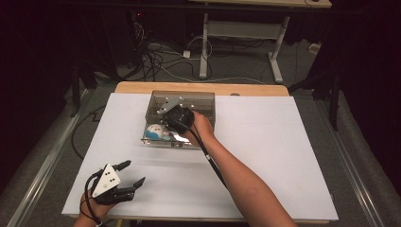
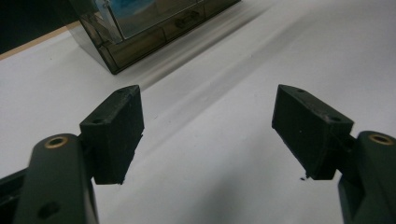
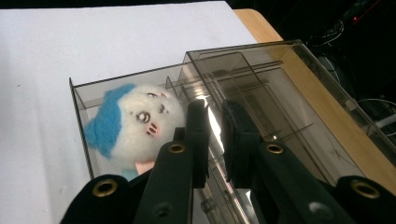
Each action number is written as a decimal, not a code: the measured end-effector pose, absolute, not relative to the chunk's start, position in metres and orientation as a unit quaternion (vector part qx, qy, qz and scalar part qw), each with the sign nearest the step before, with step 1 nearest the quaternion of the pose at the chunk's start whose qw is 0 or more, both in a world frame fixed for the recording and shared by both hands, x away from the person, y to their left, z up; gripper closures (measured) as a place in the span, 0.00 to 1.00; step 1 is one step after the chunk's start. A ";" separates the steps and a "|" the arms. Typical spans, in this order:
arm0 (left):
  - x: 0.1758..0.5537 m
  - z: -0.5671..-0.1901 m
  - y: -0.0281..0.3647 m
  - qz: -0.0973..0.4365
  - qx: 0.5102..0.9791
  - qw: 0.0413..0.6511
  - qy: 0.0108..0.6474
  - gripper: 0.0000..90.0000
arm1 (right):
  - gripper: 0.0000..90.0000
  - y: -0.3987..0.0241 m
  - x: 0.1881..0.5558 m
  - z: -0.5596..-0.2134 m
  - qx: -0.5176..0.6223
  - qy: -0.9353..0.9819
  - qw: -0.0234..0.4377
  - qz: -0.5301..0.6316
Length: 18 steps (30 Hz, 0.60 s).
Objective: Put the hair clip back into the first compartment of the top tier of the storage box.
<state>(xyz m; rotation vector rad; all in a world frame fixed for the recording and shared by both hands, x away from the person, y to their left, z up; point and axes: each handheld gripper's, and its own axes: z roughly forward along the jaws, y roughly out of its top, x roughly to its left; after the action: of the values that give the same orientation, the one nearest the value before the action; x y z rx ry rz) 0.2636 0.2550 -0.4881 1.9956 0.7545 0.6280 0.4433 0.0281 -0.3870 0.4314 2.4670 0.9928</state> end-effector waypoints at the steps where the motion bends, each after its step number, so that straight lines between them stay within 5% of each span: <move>1: 0.264 -0.488 0.255 0.253 0.805 0.442 0.304 0.27 | 0.89 0.026 0.443 -0.386 0.159 0.891 0.222 0.363; 18: 0.264 -0.490 0.253 0.256 0.809 0.433 0.304 0.27 | 0.77 -0.006 0.441 -0.375 0.187 0.868 0.223 0.403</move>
<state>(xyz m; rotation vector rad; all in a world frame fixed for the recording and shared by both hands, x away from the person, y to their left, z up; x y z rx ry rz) 0.2643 0.2528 -0.4896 2.0147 0.7573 0.6389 0.4405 -0.0060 -0.3754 0.5150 2.3958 1.1126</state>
